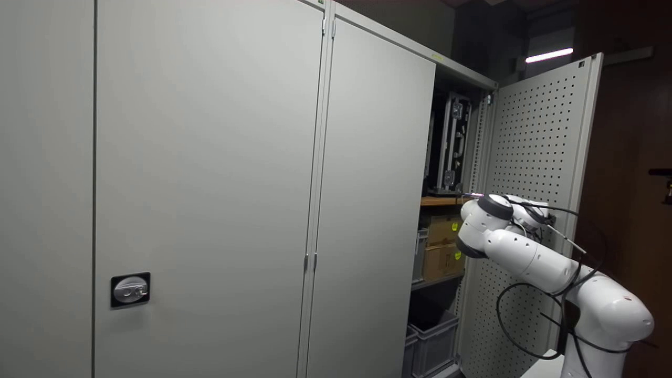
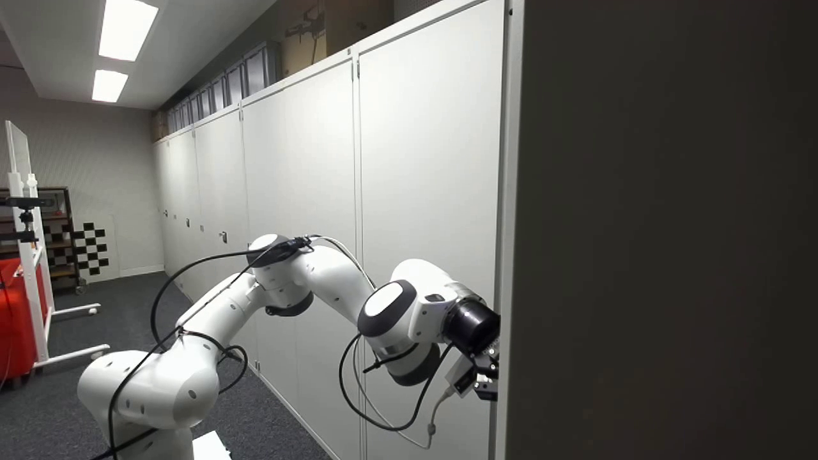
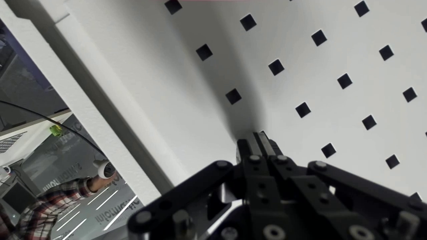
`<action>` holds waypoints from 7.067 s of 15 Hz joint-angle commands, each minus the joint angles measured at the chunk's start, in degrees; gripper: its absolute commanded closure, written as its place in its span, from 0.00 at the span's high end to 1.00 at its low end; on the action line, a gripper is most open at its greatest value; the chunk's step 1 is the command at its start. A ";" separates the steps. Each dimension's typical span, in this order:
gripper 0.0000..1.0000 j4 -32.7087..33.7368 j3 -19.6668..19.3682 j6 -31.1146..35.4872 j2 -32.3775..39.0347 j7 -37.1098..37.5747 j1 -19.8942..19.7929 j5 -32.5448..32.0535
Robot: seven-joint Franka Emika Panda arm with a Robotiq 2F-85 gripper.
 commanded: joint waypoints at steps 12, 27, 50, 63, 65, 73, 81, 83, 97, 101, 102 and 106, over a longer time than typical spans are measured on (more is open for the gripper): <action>0.00 0.73 -1.70 6.65 2.09 6.86 0.04 -8.90; 0.00 5.30 4.01 20.24 2.47 -2.77 -0.19 4.07; 0.00 -0.04 3.29 16.59 43.25 -33.66 29.70 0.69; 0.24 2.46 -36.32 -13.61 56.90 -74.05 74.13 8.51; 0.31 2.74 -41.05 -19.82 54.59 -82.94 78.60 14.06; 0.33 1.42 -74.22 -43.19 46.33 -99.34 108.73 10.44; 0.37 0.75 -90.02 -54.95 41.08 -101.41 128.11 -2.24; 0.37 -0.01 -90.85 -56.61 39.87 -101.91 130.57 -4.15; 0.00 -5.20 -91.52 -65.42 31.53 -110.93 139.59 -7.72; 0.34 -7.35 -91.31 -65.79 28.66 -112.83 141.86 -7.40; 0.40 -7.94 -91.25 -65.82 27.85 -113.19 142.45 -7.34; 0.71 -9.79 -91.22 -66.35 25.47 -114.09 144.60 -7.04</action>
